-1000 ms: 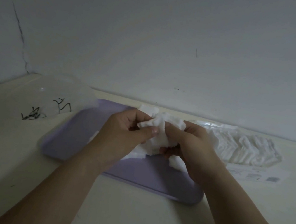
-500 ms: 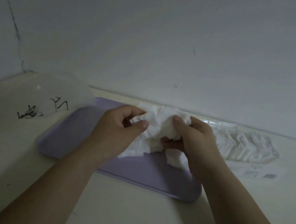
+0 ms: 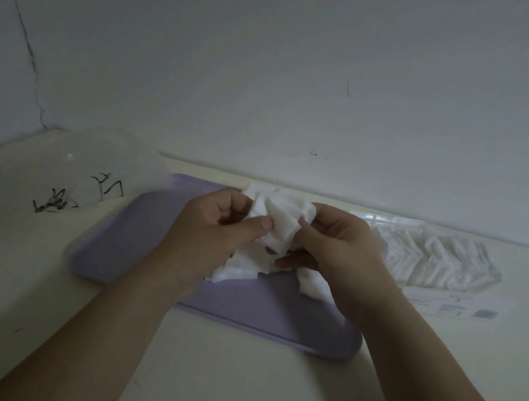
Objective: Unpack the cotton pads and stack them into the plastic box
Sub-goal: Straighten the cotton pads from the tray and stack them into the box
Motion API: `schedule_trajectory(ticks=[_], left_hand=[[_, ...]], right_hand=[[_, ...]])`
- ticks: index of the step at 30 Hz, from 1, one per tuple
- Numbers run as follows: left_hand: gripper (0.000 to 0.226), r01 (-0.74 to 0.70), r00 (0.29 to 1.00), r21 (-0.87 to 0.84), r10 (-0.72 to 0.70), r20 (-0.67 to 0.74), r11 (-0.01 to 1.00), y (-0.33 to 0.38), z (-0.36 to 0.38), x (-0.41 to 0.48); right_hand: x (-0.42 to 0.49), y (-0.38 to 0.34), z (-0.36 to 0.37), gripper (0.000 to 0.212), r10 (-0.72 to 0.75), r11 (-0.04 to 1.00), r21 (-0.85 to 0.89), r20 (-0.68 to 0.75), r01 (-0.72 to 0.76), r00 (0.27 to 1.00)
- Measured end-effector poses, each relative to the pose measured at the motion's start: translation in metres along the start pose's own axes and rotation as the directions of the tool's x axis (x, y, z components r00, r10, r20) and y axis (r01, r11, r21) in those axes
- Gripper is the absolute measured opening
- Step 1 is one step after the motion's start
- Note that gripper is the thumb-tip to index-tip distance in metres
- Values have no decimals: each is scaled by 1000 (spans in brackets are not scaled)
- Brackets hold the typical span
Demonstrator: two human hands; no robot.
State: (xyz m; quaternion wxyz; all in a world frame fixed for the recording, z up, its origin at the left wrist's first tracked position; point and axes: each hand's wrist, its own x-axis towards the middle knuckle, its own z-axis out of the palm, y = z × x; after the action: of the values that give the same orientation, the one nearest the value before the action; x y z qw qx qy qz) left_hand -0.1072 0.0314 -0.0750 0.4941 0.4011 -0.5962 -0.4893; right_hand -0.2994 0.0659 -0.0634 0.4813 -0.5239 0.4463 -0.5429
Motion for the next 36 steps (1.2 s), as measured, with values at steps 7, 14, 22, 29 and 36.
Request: schedule_trajectory(ticks=[7, 14, 22, 29, 36], left_hand=[[14, -26, 998, -3, 25, -52, 1000, -2, 5, -2], [40, -59, 998, 11, 59, -26, 998, -4, 7, 0], [34, -155, 982, 109, 165, -91, 982, -5, 8, 1], [28, -75, 997, -68, 73, -36, 995, -3, 4, 1], [23, 17, 998, -62, -14, 58, 998, -2, 4, -1]], right_hand=[[0, 0, 1, 18, -5, 1000, 3, 7, 5, 1000], [-2, -5, 4, 37, 89, 991, 97, -22, -87, 996], [1, -4, 4, 39, 169, 975, 183, -244, -125, 955], [1, -8, 7, 36, 167, 963, 246, -237, -107, 957], [1, -10, 6, 37, 174, 953, 284, -230, -105, 958]])
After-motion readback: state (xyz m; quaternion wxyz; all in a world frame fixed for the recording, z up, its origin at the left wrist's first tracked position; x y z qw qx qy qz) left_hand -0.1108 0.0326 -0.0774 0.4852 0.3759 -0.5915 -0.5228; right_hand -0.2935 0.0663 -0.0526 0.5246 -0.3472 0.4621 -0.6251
